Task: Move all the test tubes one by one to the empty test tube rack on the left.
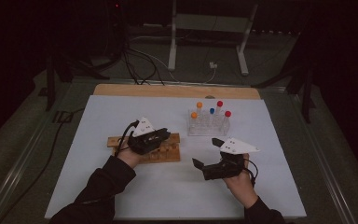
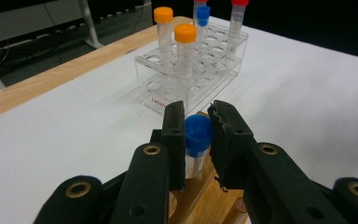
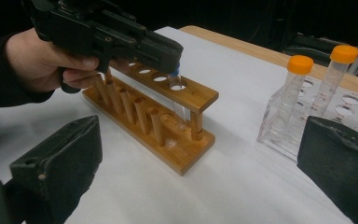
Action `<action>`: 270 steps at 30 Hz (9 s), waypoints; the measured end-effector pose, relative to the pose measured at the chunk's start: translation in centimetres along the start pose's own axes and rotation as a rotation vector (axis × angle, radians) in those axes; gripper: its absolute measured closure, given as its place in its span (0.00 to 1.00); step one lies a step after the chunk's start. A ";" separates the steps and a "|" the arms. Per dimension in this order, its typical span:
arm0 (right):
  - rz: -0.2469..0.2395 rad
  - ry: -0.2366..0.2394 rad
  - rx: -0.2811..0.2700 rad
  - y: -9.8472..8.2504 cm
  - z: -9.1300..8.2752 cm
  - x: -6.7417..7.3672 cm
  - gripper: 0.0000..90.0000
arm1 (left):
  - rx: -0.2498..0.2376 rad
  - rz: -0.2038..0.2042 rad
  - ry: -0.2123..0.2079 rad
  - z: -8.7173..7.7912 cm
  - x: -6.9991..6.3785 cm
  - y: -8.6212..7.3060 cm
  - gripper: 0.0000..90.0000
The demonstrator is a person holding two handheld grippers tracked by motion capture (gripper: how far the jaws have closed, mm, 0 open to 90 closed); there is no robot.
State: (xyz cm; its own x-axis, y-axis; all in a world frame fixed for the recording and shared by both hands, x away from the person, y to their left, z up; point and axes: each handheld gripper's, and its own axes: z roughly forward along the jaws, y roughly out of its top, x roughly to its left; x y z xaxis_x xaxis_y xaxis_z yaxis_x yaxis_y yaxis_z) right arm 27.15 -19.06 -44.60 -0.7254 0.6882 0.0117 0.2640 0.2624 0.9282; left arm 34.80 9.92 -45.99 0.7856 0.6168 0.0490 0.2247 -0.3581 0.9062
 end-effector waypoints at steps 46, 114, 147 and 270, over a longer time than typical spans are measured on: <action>0.124 -0.500 0.100 2.2 8.3 -8.0 0.53 | -0.081 -0.022 -0.082 -9.5 -1.5 -3.0 0.03; 0.076 -0.511 0.119 6.3 7.4 -7.7 0.86 | -0.081 -0.019 -0.119 -9.6 -1.4 -2.7 0.03; -0.006 -0.186 0.188 1.0 2.8 0.9 0.86 | -0.072 0.036 -0.237 -6.3 -4.1 0.7 0.05; 0.004 -0.064 0.111 1.1 0.9 1.7 0.00 | -0.001 -0.036 -0.026 -2.9 2.3 -0.6 0.86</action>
State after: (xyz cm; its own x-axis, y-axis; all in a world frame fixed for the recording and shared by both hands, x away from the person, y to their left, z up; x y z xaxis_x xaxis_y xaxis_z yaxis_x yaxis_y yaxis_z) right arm 26.76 -16.96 -43.92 -0.6830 0.7303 -0.0121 0.3379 0.3306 0.8812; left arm 34.80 13.63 -45.17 0.7915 0.6111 0.0053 0.2529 -0.3354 0.9075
